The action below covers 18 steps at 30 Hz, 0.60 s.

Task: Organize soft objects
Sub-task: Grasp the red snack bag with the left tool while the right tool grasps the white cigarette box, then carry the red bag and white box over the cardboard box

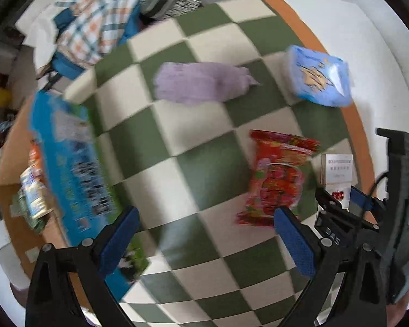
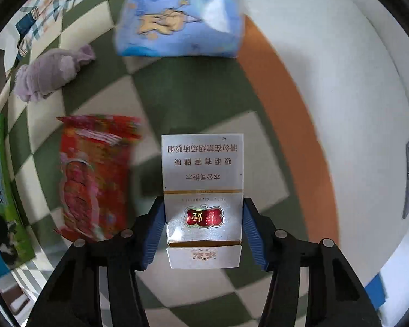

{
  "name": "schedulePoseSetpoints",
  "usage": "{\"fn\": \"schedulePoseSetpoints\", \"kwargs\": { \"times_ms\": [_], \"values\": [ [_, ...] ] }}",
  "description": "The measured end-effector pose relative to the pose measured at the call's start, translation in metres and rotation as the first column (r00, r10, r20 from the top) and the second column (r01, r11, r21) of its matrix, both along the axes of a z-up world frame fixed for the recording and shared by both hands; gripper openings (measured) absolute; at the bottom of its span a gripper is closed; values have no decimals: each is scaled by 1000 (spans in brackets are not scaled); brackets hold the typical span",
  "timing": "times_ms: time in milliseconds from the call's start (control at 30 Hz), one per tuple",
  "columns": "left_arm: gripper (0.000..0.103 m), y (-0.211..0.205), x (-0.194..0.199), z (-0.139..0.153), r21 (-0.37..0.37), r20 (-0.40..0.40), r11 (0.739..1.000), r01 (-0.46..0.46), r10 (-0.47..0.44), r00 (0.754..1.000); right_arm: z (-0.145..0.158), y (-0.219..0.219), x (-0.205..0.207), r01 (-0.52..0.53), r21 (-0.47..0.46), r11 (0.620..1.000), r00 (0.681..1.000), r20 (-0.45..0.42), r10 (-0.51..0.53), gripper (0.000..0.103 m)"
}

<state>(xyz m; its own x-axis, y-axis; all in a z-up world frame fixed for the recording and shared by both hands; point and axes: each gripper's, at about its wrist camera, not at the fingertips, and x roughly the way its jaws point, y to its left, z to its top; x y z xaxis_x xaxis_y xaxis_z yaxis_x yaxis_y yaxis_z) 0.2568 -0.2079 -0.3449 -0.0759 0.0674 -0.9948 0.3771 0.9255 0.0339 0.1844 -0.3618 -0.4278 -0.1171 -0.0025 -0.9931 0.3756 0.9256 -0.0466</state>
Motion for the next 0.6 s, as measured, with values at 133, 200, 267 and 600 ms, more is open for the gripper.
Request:
{"fn": "schedulePoseSetpoints", "kwargs": {
  "times_ms": [133, 200, 267, 600],
  "values": [
    [101, -29, -3, -30, -29, -90, 999, 35, -37, 995, -2, -37, -21, 28, 7, 1000, 999, -27, -27, 58],
    [101, -42, -5, -48, -42, -146, 998, 42, -48, 988, -3, -50, -28, 44, 17, 999, 998, -41, -43, 58],
    [101, -52, -5, -66, -45, -189, 998, 45, -53, 981, -4, -60, -32, 57, 23, 998, 997, -46, -56, 58],
    [70, -71, -5, -84, 4, -152, 996, 84, -82, 985, -10, -71, -39, 111, 16, 994, 992, -64, -109, 65]
  ]
}}
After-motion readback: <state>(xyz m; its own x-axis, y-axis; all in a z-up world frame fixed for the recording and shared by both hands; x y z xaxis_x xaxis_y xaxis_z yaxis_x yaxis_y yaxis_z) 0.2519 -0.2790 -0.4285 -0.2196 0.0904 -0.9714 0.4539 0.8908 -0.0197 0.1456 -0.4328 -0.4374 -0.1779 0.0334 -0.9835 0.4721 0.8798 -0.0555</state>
